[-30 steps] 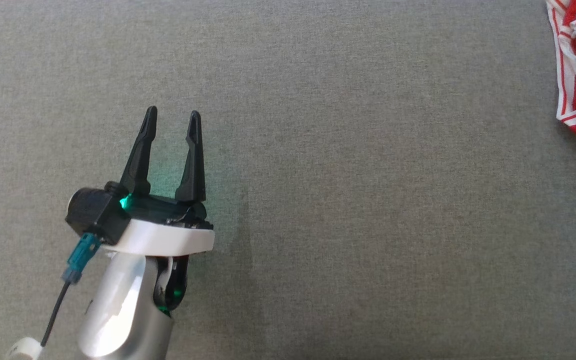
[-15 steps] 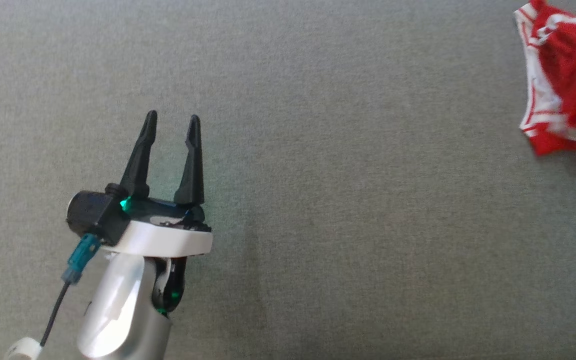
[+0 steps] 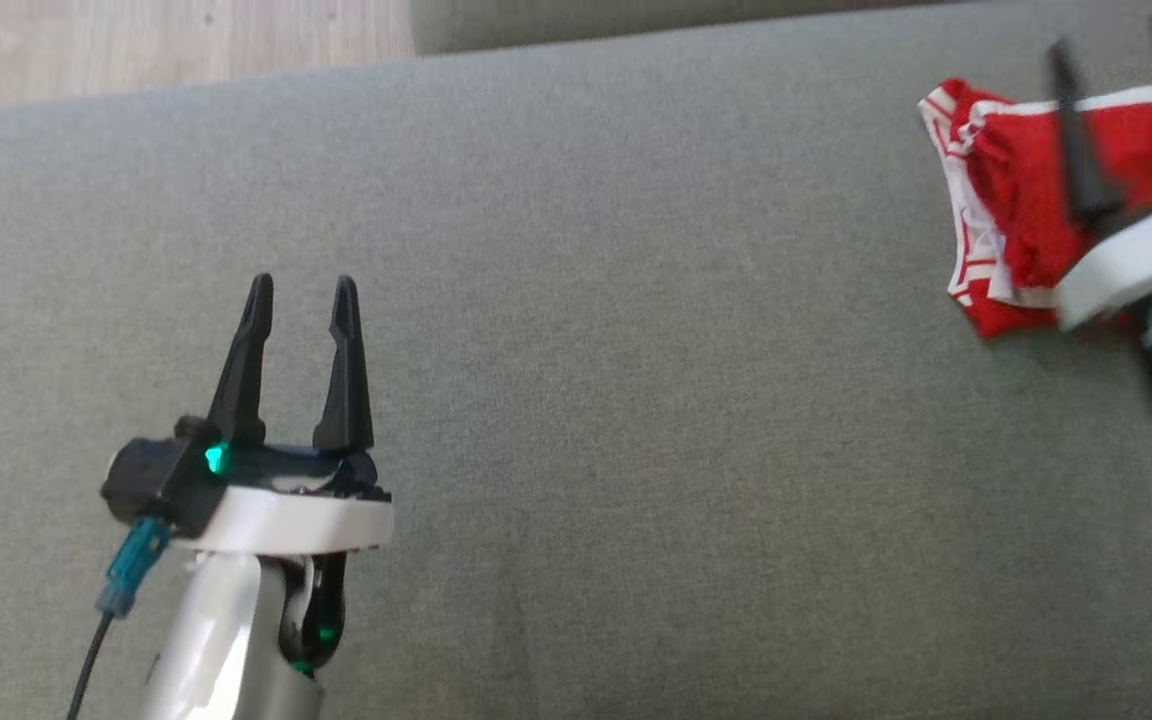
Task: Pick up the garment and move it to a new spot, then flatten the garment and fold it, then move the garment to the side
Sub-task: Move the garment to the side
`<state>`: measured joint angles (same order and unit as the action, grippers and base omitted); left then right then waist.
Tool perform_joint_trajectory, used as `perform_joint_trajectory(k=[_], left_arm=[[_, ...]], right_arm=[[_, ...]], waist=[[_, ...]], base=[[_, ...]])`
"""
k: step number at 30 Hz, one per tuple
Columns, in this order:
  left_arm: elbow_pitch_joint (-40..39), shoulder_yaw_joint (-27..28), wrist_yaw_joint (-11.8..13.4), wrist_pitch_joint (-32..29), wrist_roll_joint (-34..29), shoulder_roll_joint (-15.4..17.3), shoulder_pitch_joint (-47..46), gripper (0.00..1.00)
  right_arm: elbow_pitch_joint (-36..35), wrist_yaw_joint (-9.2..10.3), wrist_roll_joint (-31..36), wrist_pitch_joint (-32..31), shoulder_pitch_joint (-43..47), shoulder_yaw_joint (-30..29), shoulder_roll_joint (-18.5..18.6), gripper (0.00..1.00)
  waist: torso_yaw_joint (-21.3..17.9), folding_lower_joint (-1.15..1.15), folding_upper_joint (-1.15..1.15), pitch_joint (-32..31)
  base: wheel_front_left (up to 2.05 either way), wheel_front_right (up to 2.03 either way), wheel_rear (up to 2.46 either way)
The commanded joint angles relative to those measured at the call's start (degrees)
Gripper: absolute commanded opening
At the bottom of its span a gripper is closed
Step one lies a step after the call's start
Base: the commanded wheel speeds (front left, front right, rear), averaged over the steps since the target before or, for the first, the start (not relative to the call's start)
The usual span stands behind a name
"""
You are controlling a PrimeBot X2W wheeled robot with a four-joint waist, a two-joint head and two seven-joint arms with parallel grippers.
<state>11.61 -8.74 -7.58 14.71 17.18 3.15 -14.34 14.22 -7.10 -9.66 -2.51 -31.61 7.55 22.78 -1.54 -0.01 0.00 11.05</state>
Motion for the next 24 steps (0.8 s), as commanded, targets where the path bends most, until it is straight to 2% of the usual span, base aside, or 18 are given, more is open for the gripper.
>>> perform_joint_trajectory(k=[1, 7, 10, 13, 24], left_arm=[[-2.0, 2.0, 0.1, 0.3, 0.4, 0.7, 0.1, 1.00], [-1.6, 2.9, 0.1, 0.3, 0.5, 0.3, 2.8, 1.00], [-1.5, 3.3, 0.1, 0.3, 0.8, 0.1, 3.9, 1.00], [-1.5, 3.4, 0.2, 0.3, 0.8, 0.0, 4.9, 1.00], [-1.1, 3.8, 0.3, 0.3, 2.7, -0.2, 7.1, 1.00]], right_arm=[[-3.4, -0.39, -0.8, 1.7, 2.9, -0.3, -2.9, 1.00], [-4.9, -0.39, -1.4, 6.0, 11.4, -2.7, -13.9, 1.00], [-4.6, -0.39, -0.6, 8.2, 15.2, -3.5, -17.2, 1.00], [-3.9, -0.39, -0.5, 10.3, 18.3, -4.7, -18.9, 1.00], [-3.4, -0.39, -2.8, 12.7, 23.4, -4.4, -19.9, 1.00]], waist=[[0.0, 0.01, 0.00, -1.8], [0.4, 0.01, 0.00, -3.9], [0.7, 0.01, 0.00, -4.4], [1.0, 0.01, 0.00, -4.9], [1.5, 0.01, 0.00, -5.9]], base=[[0.00, 0.00, 0.00], [0.00, 0.00, 0.00], [0.00, 0.00, 0.00], [0.00, 0.00, 0.00], [0.00, 0.00, 0.00]])
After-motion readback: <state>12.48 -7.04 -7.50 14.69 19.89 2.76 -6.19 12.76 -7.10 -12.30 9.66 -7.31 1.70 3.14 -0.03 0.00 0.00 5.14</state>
